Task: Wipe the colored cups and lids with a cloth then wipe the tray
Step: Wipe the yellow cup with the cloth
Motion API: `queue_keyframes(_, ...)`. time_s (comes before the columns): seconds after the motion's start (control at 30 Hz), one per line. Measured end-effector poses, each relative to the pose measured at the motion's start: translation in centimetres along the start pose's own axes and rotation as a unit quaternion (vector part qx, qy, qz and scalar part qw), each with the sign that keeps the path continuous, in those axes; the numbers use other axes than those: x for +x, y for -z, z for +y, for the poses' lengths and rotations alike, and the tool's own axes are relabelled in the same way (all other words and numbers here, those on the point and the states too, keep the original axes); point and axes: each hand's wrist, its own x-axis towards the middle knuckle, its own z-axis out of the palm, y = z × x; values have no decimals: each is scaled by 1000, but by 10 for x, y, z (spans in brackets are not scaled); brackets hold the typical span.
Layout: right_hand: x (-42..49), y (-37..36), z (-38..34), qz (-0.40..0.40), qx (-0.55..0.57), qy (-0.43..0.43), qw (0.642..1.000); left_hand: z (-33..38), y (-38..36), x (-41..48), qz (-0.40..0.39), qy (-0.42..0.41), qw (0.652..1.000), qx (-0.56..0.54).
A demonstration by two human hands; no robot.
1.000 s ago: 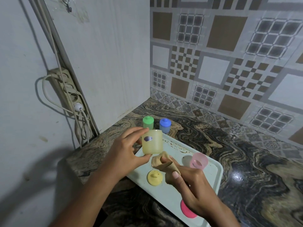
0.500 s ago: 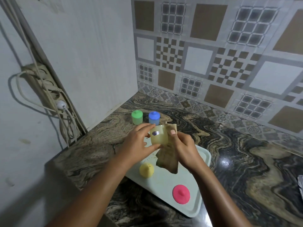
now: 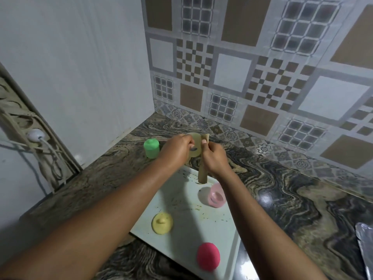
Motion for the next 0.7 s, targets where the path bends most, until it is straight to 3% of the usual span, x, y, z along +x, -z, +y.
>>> queue_keyframes(0.23, 53, -14, 29, -8, 9, -63, 998, -17, -46, 40, -79, 55, 991, 92)
queue_keyframes(0.47, 67, -26, 56, -30, -11, -125, 992, -18, -74, 48, -201, 70, 960, 180)
queue_keyframes(0.7, 64, -21, 56, -27, 20, -146, 989, -30, -83, 45, -210, 87, 957, 181)
